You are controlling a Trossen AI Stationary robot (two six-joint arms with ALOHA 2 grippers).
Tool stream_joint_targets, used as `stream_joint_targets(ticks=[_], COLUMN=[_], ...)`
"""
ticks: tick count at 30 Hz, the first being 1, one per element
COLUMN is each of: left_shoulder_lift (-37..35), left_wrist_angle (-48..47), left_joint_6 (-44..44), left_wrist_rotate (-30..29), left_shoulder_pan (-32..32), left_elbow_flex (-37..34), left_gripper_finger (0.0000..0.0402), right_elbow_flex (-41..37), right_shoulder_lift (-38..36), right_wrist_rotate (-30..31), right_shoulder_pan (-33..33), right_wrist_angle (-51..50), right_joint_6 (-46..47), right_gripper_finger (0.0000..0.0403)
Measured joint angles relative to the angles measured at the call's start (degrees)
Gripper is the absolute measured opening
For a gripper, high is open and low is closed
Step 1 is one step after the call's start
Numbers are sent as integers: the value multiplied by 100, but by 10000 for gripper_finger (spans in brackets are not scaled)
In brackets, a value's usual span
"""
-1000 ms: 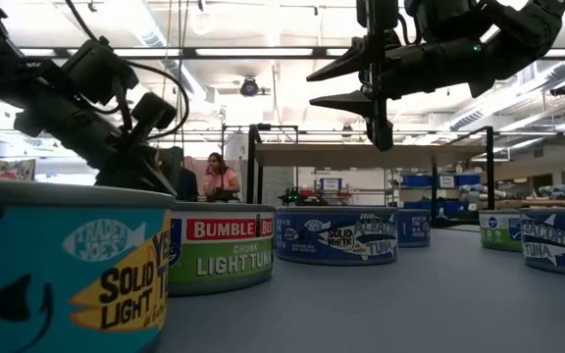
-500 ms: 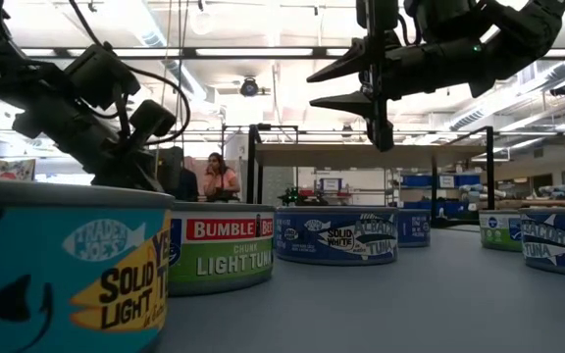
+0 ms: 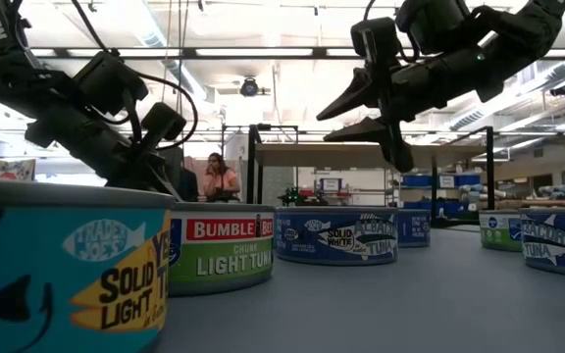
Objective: Stack canned seafood by type on shelf
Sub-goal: Put the green tuna on the shelf
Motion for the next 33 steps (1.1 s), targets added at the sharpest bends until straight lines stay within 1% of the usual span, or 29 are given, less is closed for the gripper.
stream_joint_targets(ticks=[15, 27, 30, 33], left_shoulder_lift=[31, 31, 31, 31], left_wrist_angle=[-68, -155, -160, -166], left_joint_6=[-52, -40, -40, -40], left_wrist_rotate=[-12, -144, -156, -182], left_shoulder_pan=[-1, -37, -37, -37], left_elbow_flex=[-11, -4, -4, -3], left_gripper_finger=[0, 0, 0, 0], right_elbow_flex=[0, 2, 4, 2], right_shoulder_lift=[0, 0, 21, 31], right_wrist_rotate=[269, 293, 295, 348], right_shoulder_pan=[-4, -4, -4, -4], right_wrist_angle=[-11, -30, -168, -540], right_joint_6=[-17, 60, 198, 298], right_gripper_finger=[137, 138, 139, 144])
